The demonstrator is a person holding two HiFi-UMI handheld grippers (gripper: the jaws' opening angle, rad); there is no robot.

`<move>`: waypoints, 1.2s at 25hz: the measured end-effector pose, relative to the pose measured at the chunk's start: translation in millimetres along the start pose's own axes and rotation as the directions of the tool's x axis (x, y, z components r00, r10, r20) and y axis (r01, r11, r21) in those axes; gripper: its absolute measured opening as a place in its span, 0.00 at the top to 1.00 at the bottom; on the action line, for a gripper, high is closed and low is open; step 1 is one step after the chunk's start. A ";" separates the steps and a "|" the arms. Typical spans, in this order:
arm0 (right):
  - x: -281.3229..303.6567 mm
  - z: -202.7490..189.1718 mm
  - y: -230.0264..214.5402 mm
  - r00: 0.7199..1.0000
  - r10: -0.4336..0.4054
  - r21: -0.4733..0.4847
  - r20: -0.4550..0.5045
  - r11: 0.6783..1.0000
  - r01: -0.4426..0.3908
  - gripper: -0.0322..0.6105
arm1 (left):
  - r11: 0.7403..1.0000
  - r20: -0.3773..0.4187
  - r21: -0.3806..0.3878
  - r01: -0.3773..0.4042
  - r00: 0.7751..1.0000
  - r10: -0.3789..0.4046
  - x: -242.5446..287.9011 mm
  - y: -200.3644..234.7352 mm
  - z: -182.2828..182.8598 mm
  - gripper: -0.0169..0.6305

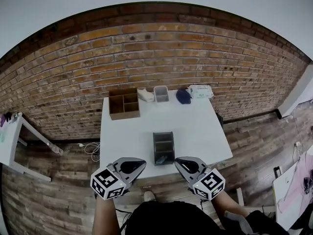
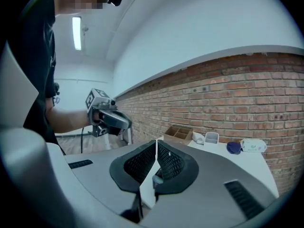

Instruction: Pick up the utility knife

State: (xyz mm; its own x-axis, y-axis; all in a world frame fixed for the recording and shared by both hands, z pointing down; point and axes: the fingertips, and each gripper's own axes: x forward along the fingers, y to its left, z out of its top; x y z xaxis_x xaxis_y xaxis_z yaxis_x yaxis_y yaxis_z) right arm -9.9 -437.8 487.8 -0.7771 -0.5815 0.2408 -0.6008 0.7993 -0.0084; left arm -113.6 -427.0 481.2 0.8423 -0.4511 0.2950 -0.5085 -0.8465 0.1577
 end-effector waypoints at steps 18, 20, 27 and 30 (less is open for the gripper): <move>67.0 -89.6 -1.8 0.980 0.025 0.099 -0.198 0.995 -0.006 0.83 | 0.989 -0.048 0.023 0.146 0.988 -0.145 29.7 58.8 1.0 0.98; 71.2 -99.1 6.0 0.974 0.059 0.088 -0.218 0.995 -0.041 0.78 | 0.988 -0.063 0.026 0.153 0.986 -0.151 30.6 58.3 -1.3 0.98; 90.7 -130.2 7.1 0.951 0.025 -0.069 -0.308 0.996 -0.049 0.68 | 0.988 -0.106 0.052 0.147 0.984 -0.141 29.0 58.2 -7.0 0.98; 98.1 -141.9 9.6 0.935 0.028 -0.127 -0.353 0.989 -0.078 0.68 | 0.990 -0.106 0.067 0.121 0.988 -0.113 24.5 61.9 -7.1 0.98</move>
State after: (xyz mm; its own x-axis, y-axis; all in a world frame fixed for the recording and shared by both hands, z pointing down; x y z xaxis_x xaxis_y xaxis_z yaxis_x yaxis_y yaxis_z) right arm -65.3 -465.7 649.0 -0.6772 -0.4679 0.5679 -0.5096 0.8549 0.0967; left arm -125.7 -488.4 504.8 0.8707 -0.3200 0.3735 -0.3901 -0.9118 0.1283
